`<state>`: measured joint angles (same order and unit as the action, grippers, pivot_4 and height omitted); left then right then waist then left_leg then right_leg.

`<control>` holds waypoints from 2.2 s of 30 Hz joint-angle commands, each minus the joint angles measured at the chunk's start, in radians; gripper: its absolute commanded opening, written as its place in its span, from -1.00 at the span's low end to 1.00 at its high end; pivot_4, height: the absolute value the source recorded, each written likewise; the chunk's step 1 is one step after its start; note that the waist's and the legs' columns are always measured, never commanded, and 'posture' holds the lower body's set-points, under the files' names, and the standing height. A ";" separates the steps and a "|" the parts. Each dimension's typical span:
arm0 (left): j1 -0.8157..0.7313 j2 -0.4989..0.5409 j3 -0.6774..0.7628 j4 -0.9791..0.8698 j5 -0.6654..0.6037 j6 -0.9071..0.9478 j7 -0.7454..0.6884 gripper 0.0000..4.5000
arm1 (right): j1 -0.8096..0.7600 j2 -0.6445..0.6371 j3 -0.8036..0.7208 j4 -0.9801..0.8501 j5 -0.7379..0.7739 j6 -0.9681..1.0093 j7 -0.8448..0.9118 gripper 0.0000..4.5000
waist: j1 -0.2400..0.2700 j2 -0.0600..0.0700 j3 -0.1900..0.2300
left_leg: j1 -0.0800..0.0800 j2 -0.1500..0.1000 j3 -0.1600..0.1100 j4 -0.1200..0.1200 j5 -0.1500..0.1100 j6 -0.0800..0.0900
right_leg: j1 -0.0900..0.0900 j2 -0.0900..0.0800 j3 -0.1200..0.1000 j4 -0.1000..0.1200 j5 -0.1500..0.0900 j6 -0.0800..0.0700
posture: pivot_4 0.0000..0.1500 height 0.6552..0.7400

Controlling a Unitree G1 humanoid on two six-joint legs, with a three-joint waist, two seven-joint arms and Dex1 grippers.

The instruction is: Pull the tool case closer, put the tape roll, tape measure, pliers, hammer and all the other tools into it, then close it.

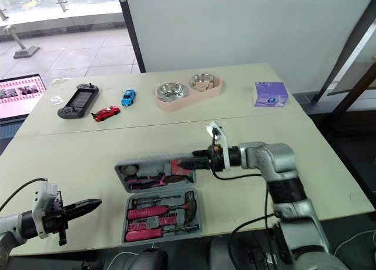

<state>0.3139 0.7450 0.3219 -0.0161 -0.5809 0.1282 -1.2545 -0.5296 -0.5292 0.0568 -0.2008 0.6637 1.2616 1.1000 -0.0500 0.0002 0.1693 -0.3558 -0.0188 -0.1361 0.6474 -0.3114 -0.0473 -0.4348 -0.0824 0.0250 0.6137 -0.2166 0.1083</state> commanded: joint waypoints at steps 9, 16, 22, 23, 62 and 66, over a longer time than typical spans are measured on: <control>0.137 0.070 0.165 -0.356 -0.174 0.241 0.060 -1.00 | 0.163 -0.242 -0.217 -0.335 0.157 -0.072 -0.056 0.99 | 0.010 -0.006 0.004 | 0.001 0.000 0.002 0.001 0.000 0.000 | 0.001 0.000 0.000 0.000 -0.003 -0.002 | 1.00 0.91; 0.169 0.097 0.259 -0.400 -0.159 0.277 0.088 -1.00 | 0.404 -0.386 -0.219 -0.304 -0.133 -0.658 0.079 0.99 | 0.018 -0.010 0.007 | 0.000 0.000 0.003 0.001 0.000 0.001 | 0.002 -0.001 0.000 -0.002 -0.002 0.002 | 1.00 0.91; 0.174 0.081 0.302 -0.366 -0.101 0.241 0.099 -1.00 | 0.540 -0.388 -0.227 -0.251 -0.229 -0.882 0.093 0.99 | 0.014 -0.010 0.008 | 0.002 0.000 0.003 0.001 0.000 0.001 | 0.004 -0.001 0.000 -0.002 -0.004 -0.002 | 1.00 0.91; 0.175 0.075 0.308 -0.367 -0.102 0.241 0.101 -1.00 | 0.554 -0.385 -0.228 -0.242 -0.236 -0.903 0.091 0.99 | 0.013 -0.010 0.008 | 0.002 0.000 0.003 0.001 0.000 0.001 | 0.004 -0.001 0.000 -0.002 -0.004 -0.003 | 1.00 0.91; 0.179 0.043 0.289 -0.188 -0.016 0.035 -0.015 -1.00 | 0.532 -0.410 -0.166 -0.218 -0.201 -0.872 0.096 0.99 | 0.036 -0.007 0.013 | 0.000 -0.020 -0.027 0.002 0.001 0.000 | 0.017 -0.024 -0.027 0.003 -0.017 0.002 | 1.00 0.91; 0.178 0.039 0.284 -0.184 -0.010 0.026 -0.019 -1.00 | 0.528 -0.413 -0.162 -0.218 -0.198 -0.869 0.101 0.99 | 0.046 -0.007 0.013 | -0.001 -0.020 -0.026 0.002 0.001 0.000 | 0.017 -0.024 -0.027 0.002 -0.017 0.002 | 1.00 0.91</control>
<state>0.4936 0.7831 0.6035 -0.1969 -0.5971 0.1697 -1.2672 0.0048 -0.9335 -0.0967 -0.4013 0.4555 0.4022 1.1971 -0.0042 -0.0070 0.1819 -0.3566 -0.0386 -0.1618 0.6498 -0.3109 -0.0476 -0.4181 -0.1064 -0.0016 0.6153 -0.2337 0.1100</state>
